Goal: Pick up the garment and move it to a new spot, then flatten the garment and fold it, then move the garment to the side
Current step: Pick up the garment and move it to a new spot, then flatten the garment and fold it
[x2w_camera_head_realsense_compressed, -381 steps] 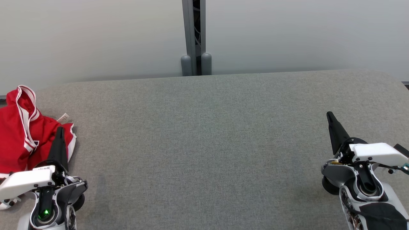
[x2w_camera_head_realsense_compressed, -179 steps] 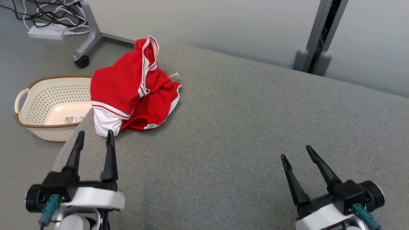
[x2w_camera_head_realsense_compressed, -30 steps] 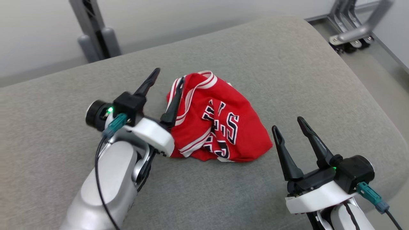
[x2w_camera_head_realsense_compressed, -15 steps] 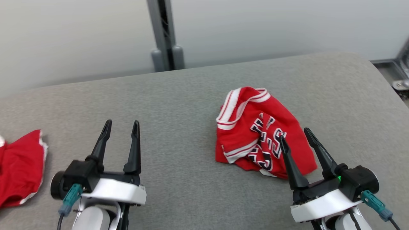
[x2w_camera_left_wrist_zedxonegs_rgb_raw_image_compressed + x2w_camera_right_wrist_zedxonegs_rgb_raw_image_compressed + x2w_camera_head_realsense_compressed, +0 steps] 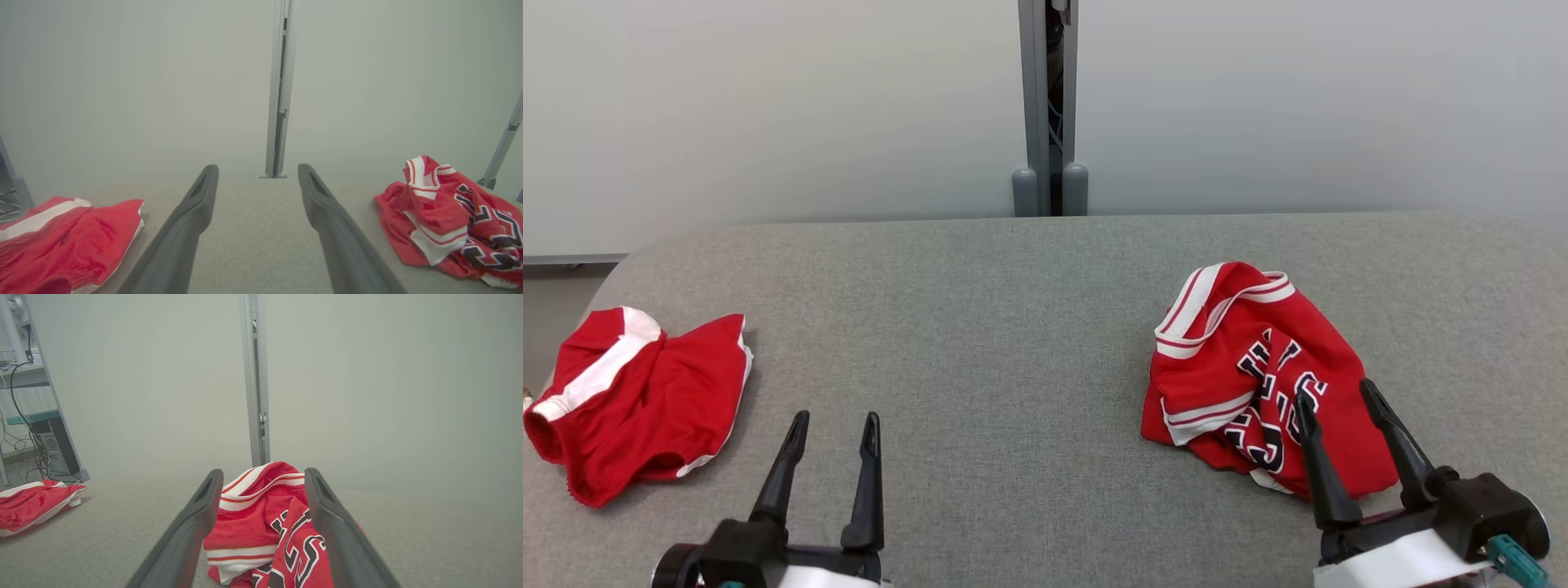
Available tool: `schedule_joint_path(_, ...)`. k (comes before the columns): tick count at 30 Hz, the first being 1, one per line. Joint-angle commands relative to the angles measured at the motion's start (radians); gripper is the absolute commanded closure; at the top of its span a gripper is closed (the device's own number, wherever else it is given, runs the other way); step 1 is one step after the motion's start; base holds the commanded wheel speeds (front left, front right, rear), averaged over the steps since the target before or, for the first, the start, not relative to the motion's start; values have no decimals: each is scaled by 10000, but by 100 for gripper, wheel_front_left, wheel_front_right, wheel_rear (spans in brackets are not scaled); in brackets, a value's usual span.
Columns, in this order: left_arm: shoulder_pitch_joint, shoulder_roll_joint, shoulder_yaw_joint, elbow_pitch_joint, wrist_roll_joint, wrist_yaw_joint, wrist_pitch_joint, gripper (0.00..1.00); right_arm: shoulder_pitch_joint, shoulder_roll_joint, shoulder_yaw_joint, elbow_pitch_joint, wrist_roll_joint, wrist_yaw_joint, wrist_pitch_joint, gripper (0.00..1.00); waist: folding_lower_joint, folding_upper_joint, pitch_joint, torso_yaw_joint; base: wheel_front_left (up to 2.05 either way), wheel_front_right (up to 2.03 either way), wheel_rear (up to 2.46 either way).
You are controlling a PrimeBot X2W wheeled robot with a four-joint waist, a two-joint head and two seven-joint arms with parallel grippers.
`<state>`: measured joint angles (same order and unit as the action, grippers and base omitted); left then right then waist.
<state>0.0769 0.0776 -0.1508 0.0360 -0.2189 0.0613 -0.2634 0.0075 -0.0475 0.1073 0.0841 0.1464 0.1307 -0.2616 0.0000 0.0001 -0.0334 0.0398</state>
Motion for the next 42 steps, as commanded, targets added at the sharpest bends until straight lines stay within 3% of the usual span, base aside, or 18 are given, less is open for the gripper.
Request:
schedule_joint_path(1, 128, -6, 23, -15, 278, -69, -17, 0, 165, -55, -81, 33, -133, 1, -47, 0, 0, -1, -69, 50, 0, 0, 0)
schedule_joint_path(13, 839, -197, 363, 101, 962, 5, -18, 0, 808, -56, -147, 27, -226, 1, -47, 0, 0, -1, -278, -171, 0, 0, 0)
schedule_joint_path(35, 673, -253, 120, 585, 765, -67, -18, 0, 605, -58, -119, 44, -52, 1, -47, 0, 0, -1, -203, -347, 0, 0, 0)
schedule_joint_path(42, 422, -253, -567, 1259, 852, -595, -18, 0, 475, -58, -64, 58, -28, 1, -47, 0, 0, -1, -54, -571, 0, 0, 0)
